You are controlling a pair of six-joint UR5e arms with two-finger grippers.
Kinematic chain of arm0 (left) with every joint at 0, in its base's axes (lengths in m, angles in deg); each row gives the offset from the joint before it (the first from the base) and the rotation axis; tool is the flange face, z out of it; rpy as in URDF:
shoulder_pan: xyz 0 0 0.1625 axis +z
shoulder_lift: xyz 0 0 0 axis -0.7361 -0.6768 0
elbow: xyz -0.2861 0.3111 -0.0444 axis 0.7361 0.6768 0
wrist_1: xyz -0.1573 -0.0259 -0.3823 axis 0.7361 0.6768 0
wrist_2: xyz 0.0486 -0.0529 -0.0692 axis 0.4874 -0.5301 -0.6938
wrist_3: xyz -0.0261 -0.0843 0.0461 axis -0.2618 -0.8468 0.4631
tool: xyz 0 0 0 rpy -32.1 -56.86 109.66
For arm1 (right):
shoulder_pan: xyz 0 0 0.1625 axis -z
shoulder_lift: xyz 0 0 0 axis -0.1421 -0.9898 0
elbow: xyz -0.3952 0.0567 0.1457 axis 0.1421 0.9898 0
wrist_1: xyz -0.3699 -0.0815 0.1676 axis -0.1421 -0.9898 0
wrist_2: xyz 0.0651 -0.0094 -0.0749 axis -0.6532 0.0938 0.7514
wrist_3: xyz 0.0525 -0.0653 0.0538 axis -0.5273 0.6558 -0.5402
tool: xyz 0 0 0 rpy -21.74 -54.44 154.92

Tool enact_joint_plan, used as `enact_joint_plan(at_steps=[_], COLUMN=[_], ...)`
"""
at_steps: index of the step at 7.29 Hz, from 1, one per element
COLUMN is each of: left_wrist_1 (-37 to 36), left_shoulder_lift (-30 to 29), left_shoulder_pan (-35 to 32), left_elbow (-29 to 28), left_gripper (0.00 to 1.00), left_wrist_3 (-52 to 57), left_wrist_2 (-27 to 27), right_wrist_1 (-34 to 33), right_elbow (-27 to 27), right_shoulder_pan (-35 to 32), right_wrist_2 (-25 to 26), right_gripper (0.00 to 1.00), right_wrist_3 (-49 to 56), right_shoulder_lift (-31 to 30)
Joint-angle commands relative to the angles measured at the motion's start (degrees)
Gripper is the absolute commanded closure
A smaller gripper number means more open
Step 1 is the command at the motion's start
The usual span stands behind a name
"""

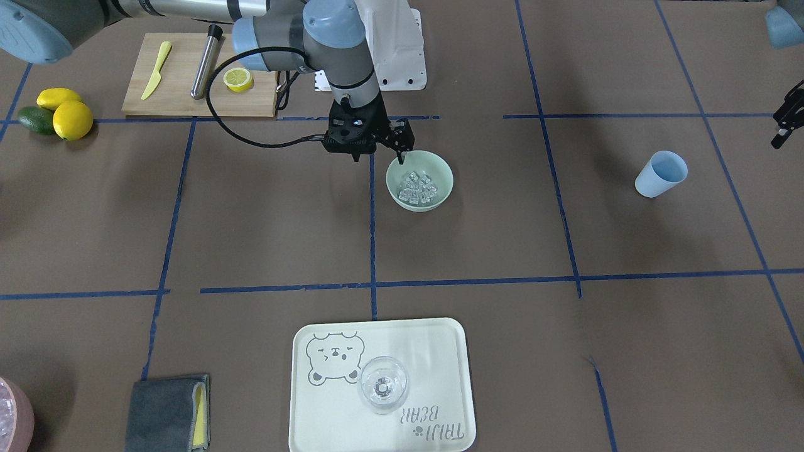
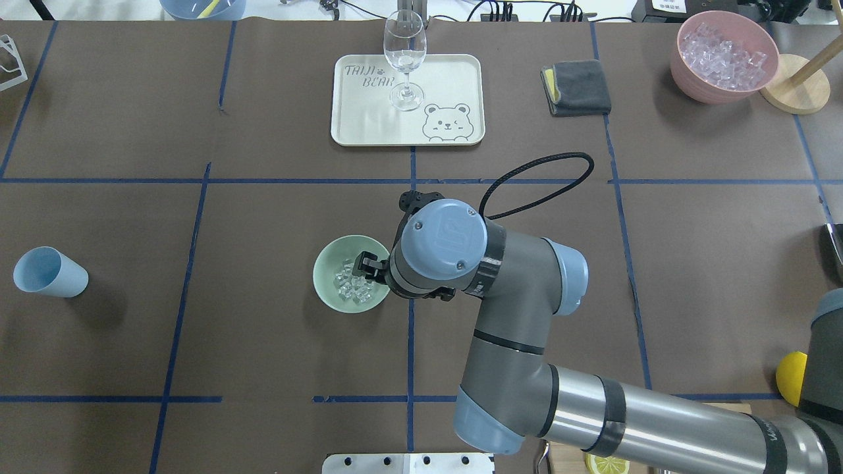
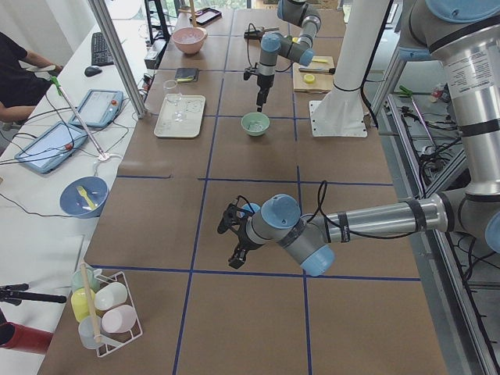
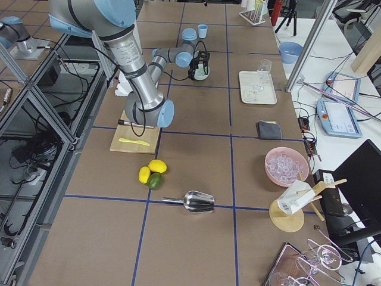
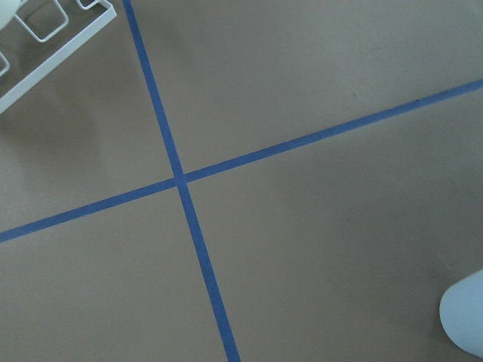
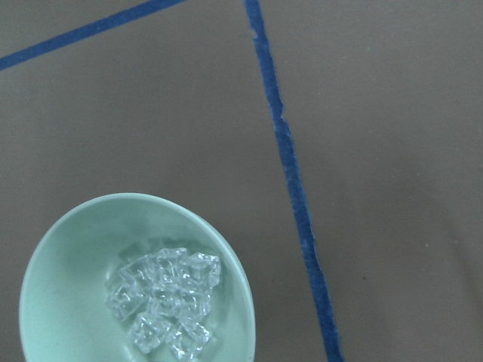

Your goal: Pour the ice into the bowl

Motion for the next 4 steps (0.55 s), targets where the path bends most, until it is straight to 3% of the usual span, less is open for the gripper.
enact_joint_plan(at_steps=[1, 4], left_wrist_1=[-1.01, -1.01], left_shoulder_lift=[0.45, 0.36], left_shoulder_pan=[-1.62, -1.80], left_elbow=[0.30, 0.12], left_gripper=[0.00, 0.00], left_wrist_3=[0.31, 0.31], left_wrist_2=[-0.30, -0.13], right_wrist_1=[-0.16, -4.90], right_elbow=[2.92, 3.63], right_shoulder_pan=[0.18, 0.09], right_wrist_2=[-0.12, -0.03], right_gripper=[0.00, 0.00], right_wrist_3=[0.38, 2.05], right_shoulder_lift=[2.10, 3.24])
